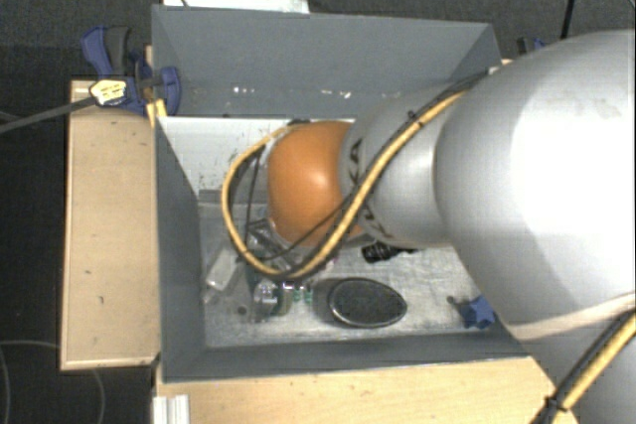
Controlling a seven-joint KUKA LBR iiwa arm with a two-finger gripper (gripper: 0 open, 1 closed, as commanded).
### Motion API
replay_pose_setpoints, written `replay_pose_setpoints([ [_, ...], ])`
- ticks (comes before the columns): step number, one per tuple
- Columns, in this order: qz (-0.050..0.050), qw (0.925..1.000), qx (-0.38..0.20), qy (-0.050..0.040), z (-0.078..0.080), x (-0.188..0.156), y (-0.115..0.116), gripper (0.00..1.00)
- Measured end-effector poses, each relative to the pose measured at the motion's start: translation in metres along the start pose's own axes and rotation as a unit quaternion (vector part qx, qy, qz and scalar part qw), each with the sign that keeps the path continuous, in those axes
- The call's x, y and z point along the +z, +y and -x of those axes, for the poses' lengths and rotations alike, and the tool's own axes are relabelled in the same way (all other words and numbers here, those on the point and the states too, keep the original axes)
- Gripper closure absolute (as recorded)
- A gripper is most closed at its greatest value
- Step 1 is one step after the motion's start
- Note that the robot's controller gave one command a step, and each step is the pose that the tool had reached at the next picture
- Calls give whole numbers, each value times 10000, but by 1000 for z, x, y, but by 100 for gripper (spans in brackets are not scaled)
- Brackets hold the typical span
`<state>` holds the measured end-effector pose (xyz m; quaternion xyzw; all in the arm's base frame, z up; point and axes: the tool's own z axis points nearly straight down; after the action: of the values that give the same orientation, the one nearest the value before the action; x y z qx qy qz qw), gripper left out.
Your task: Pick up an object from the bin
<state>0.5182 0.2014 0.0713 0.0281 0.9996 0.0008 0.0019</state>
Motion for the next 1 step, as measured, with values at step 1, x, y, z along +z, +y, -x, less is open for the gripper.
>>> replay_pose_setpoints([
  [1,3,9998,188,-7,-19,-1,-50,0],
])
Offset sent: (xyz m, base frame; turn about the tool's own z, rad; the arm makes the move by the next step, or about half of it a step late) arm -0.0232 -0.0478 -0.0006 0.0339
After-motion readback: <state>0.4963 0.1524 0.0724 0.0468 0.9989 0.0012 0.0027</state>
